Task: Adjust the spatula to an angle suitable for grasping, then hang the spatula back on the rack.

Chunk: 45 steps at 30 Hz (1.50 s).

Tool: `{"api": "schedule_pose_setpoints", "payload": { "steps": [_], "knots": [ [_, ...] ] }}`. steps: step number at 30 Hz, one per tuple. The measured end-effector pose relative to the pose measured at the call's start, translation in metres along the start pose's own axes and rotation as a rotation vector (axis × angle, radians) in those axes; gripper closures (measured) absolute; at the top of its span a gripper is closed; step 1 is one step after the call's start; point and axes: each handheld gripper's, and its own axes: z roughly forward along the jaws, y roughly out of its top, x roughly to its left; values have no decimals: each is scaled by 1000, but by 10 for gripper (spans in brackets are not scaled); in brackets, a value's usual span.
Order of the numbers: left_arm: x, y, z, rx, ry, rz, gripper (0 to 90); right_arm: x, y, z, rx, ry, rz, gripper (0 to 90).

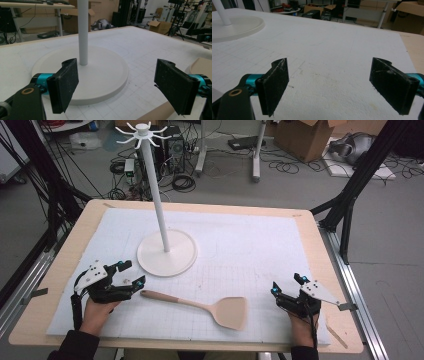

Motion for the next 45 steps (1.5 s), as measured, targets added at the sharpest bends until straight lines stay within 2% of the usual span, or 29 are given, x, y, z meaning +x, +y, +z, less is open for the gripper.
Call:
{"api": "schedule_pose_setpoints", "payload": {
  "steps": [5,7,9,10,11,12,17,23,26,28,33,39,40,45],
  "knots": [
    [1,2,-4,-4,13,-3,203,-1,3,-1,3,35,14,149],
    [0,2,-6,-2,18,3,201,3,9,-4,-19,77,14,149],
    [0,2,-8,0,20,6,200,10,18,-6,-47,138,4,148],
    [0,2,-9,2,22,9,199,18,29,-4,-40,204,-21,149],
    [0,2,-9,4,23,10,199,18,29,-4,-40,204,-21,149],
    [0,1,-10,6,24,14,200,22,33,-3,-39,228,-32,149],
    [-1,1,-11,16,23,20,201,58,56,12,10,392,-96,154],
    [-6,1,-12,32,11,28,208,98,70,31,64,546,-147,201],
    [-8,1,-9,42,12,34,207,116,73,41,115,603,-188,235],
    [-8,1,-8,46,6,34,207,127,74,49,169,641,-218,262],
    [-8,-1,-5,61,0,28,208,155,68,67,295,672,-316,304],
    [-10,-1,-5,70,-16,24,217,182,62,87,438,728,-411,426],
    [-10,-1,-5,69,-20,19,218,188,62,92,464,751,-431,467],
    [-11,-3,-3,80,-23,21,219,196,59,100,516,770,-453,510]
  ]
}}
